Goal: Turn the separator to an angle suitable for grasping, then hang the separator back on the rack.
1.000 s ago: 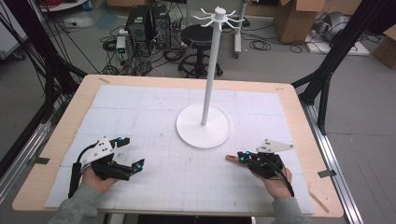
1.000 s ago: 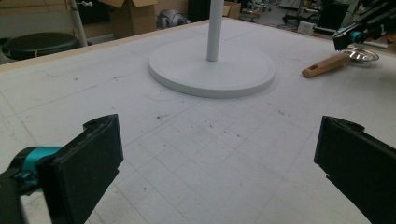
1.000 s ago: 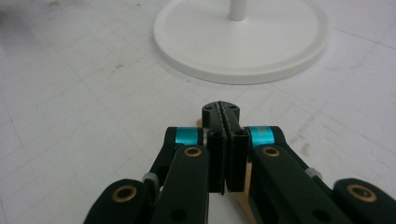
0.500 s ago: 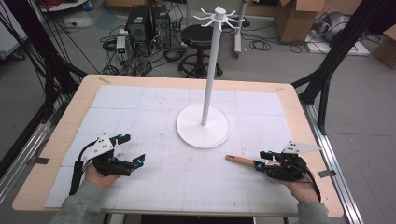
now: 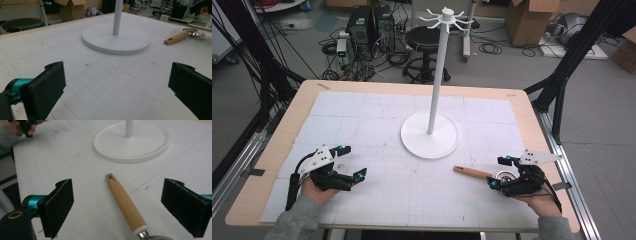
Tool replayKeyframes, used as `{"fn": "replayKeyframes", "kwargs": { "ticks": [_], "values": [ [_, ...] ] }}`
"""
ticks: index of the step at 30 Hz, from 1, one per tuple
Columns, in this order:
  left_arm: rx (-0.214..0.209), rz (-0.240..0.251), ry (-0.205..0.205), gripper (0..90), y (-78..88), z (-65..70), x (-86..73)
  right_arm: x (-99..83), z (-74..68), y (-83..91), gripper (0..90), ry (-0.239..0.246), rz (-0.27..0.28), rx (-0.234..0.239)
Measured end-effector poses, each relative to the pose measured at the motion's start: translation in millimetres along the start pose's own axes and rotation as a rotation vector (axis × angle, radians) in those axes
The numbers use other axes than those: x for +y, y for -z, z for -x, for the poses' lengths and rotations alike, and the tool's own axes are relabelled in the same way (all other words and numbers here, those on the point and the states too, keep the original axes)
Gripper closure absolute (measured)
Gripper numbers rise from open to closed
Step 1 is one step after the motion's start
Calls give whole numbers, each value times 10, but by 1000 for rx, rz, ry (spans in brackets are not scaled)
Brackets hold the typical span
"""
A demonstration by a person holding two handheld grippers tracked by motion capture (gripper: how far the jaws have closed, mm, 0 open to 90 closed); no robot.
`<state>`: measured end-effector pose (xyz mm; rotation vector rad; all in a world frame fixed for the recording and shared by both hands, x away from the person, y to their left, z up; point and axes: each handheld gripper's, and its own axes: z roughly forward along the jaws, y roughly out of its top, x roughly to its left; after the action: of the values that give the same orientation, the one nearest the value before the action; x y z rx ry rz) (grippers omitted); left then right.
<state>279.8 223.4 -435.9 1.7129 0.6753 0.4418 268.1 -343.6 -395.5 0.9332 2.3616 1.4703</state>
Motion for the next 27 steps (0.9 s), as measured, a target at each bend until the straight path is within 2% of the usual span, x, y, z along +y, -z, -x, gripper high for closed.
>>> {"fn": "replayKeyframes", "kwargs": {
  "ticks": [7, 12, 15, 18, 27],
  "values": [
    [0, 5, 0, 17, -5, 9, 0, -5, 18, 104, 105, 17, 3, -24],
    [1, 6, 3, 17, -2, -7, 1, 28, 54, 117, 105, 37, -5, -33],
    [2, 8, 8, 17, -11, -8, -1, 43, 74, 109, 105, 56, -27, -27],
    [3, 11, 7, 17, -5, -8, 2, 49, 84, 92, 105, 85, -77, -40],
    [0, 10, 6, 17, 1, 1, 2, 99, 156, 48, 106, 123, -124, -13]
  ]
}}
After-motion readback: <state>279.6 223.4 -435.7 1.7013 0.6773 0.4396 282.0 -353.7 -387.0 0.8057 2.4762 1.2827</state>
